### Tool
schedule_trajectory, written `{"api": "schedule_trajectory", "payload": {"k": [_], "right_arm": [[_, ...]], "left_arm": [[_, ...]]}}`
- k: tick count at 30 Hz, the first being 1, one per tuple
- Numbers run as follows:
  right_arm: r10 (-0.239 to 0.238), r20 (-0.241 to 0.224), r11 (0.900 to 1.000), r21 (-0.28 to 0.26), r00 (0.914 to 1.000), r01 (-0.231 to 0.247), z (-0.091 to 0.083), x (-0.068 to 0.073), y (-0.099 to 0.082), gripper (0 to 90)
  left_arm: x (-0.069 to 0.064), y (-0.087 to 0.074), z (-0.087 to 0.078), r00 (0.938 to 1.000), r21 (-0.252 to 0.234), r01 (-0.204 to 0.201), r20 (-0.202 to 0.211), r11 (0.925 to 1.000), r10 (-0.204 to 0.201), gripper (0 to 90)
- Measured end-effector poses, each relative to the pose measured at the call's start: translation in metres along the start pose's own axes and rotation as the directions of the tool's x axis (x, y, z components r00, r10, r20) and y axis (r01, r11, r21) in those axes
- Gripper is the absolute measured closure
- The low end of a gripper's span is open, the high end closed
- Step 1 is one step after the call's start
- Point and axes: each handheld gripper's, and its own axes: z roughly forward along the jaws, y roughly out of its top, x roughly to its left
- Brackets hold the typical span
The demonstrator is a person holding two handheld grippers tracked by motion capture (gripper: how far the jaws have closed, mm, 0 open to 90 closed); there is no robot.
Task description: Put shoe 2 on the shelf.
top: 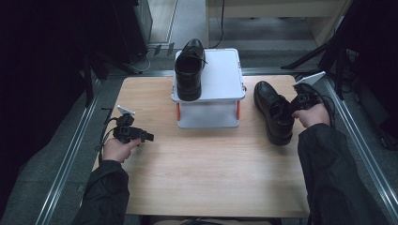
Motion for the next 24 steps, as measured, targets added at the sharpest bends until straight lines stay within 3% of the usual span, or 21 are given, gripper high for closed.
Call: {"api": "schedule_trajectory", "payload": {"k": [11, 17, 19, 21, 24], "right_arm": [[0.050, 0.023, 0.9975, -0.051, 0.9985, -0.048, -0.051, 0.012, 0.028, 86.9], [0.048, 0.036, 0.9953, -0.086, 0.9982, -0.044, -0.084, 0.032, 0.044, 86.9], [0.055, 0.021, 0.9941, -0.095, 0.9983, -0.052, -0.098, 0.041, 0.052, 86.9], [0.054, 0.019, 0.9940, -0.097, 0.9984, -0.052, -0.102, 0.044, 0.054, 86.9], [0.037, 0.026, 0.9915, -0.126, 0.9990, -0.033, -0.120, 0.064, 0.064, 86.9]], "left_arm": [[0.001, 0.000, 0.000, 1.0000, 0.002, -0.003, 0.002, 1.0000, 0.003, 47.5], [0.003, 0.000, 0.001, 0.9999, 0.000, -0.003, 0.011, 1.0000, 0.003, 47.5], [0.003, 0.001, 0.001, 0.9999, -0.003, 0.002, 0.016, 1.0000, -0.002, 47.5], [0.004, 0.001, 0.001, 0.9998, -0.002, 0.000, 0.019, 1.0000, 0.000, 47.5], [0.004, 0.002, 0.001, 0.9997, 0.004, -0.003, 0.022, 1.0000, 0.003, 47.6]]}}
